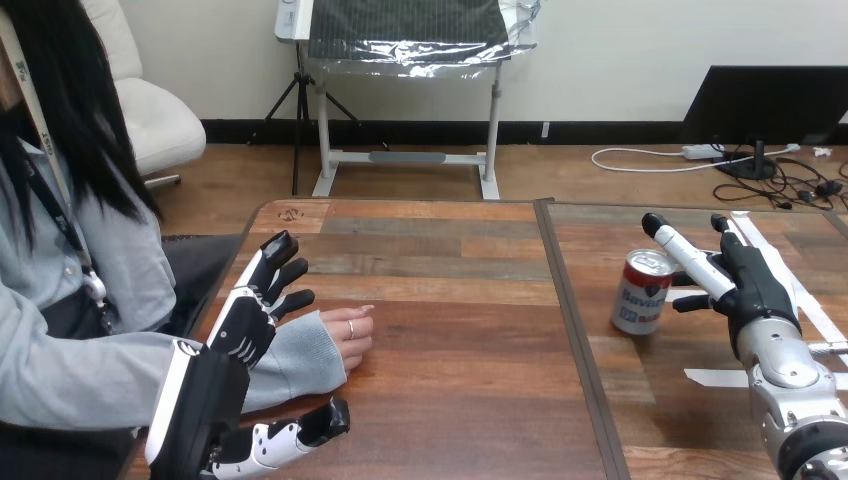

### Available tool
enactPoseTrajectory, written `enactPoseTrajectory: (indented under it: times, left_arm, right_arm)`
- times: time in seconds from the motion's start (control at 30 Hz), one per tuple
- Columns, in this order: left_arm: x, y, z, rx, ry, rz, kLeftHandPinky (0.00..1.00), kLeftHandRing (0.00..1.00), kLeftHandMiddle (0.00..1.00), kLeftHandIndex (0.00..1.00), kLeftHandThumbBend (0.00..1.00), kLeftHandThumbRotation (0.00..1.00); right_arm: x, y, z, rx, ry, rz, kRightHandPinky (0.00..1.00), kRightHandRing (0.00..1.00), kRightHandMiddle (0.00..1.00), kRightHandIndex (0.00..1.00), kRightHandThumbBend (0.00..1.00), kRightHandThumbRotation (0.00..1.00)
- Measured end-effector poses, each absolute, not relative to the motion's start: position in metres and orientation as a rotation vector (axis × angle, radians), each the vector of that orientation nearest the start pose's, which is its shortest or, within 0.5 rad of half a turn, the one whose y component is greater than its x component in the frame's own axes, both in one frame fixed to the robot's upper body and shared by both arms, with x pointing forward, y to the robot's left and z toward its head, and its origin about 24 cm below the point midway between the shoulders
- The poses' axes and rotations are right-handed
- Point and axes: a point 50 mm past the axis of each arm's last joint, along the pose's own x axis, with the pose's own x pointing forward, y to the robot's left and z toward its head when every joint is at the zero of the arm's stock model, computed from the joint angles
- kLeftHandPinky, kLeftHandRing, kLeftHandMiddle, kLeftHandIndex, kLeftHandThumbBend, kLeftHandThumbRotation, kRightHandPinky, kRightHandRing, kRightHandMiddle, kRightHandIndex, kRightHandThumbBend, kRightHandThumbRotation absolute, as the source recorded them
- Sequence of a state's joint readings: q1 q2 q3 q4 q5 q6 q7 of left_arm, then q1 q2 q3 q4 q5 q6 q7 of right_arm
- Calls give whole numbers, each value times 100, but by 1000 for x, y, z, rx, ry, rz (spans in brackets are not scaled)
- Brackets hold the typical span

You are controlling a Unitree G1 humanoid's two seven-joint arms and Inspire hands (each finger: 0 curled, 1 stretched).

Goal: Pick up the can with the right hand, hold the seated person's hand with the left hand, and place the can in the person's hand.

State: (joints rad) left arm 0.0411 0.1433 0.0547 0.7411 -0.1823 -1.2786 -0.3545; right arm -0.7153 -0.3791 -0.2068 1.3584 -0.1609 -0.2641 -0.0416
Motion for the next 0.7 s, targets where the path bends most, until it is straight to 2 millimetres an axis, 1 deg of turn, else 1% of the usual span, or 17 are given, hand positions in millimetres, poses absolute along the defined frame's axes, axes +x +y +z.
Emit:
enactPoseTrajectory:
  times: [0.1,0.2,0.33,0.37,0.53,0.6,0.7]
  left_arm:
    - [185,194,-3,149,-494,-166,83,92,95,93,100,55]
    - [185,194,-3,149,-493,-167,83,91,95,93,100,55]
    - [185,194,-3,149,-493,-167,83,91,94,93,100,55]
    - [185,194,-3,149,-493,-167,83,91,94,93,100,55]
    - [185,193,-3,149,-493,-166,82,91,94,93,100,56]
    - [185,193,-3,149,-493,-166,82,91,94,93,100,56]
    - [185,193,-3,149,-493,-163,82,91,94,93,100,56]
  right_arm:
    - [335,-269,13,-324,352,-227,61,76,84,100,100,66]
    - [335,-269,12,-323,352,-225,55,70,82,100,100,66]
    - [335,-268,12,-324,353,-224,54,69,82,100,100,67]
    - [335,-268,12,-324,353,-224,51,66,78,100,100,68]
    - [335,-268,12,-322,352,-224,45,57,67,100,100,68]
    - [335,-268,12,-323,352,-224,44,56,65,100,100,68]
    - [335,-268,12,-327,352,-225,42,52,59,100,100,69]
